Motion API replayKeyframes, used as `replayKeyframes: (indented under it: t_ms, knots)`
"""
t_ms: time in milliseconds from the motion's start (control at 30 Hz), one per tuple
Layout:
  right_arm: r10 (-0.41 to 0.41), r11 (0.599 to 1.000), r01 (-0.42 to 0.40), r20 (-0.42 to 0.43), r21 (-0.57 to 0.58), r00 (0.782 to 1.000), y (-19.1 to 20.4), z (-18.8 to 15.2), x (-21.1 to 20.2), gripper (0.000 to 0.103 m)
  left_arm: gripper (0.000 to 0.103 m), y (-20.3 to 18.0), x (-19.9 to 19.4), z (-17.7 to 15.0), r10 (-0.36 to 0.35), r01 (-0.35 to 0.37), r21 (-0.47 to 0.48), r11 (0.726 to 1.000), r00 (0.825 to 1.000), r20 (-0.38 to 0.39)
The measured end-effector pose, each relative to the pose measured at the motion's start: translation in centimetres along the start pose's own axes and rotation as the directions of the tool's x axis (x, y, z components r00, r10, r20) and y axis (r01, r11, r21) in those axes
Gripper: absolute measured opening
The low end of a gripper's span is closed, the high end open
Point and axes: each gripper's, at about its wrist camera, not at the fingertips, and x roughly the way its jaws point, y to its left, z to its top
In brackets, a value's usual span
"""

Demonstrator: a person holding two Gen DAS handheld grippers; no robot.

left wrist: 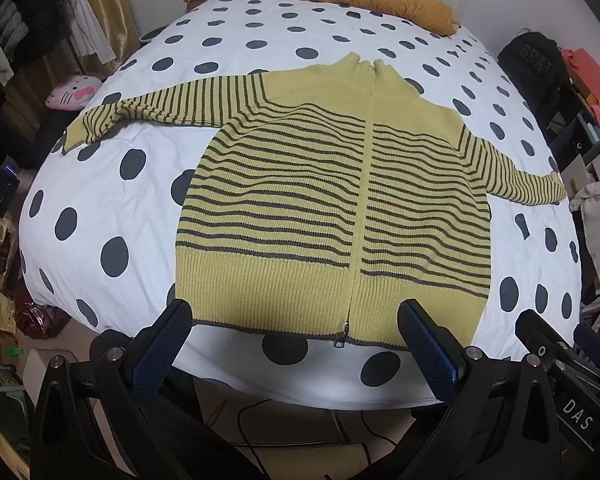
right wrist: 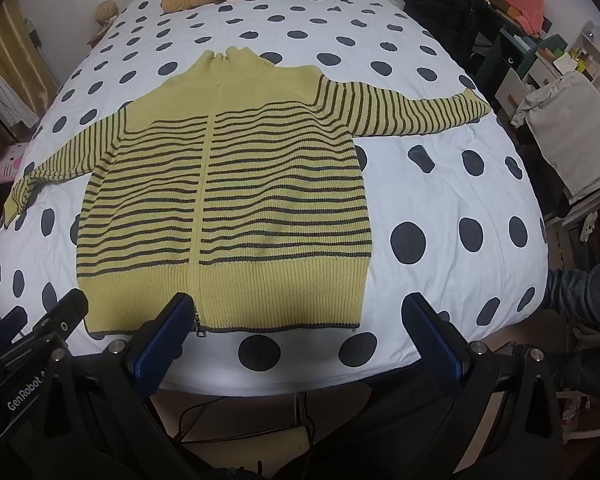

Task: Fold large clothes

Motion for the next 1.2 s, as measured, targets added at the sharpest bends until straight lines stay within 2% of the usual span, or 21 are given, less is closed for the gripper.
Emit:
replayKeyframes:
  t_ms: [667, 1200]
  knots:
    - [0.015, 1.000, -0.015, -0.009, -0.001, 1.000, 0.4, 0.1, 0.5, 0.103, 0.102, 0.4, 0.9, 0.3, 0.009, -0.009, -0.015, 1.000, 1.000, -0.014]
    - [0.016, 1.000, -0.016, -0.031, -0.014, 0.999, 1.6, 1.4, 2.1, 0.103, 0.102, 0.9, 2.8, 1.7, 0.021, -0.022, -0.028, 0.999, 0.999, -0.043]
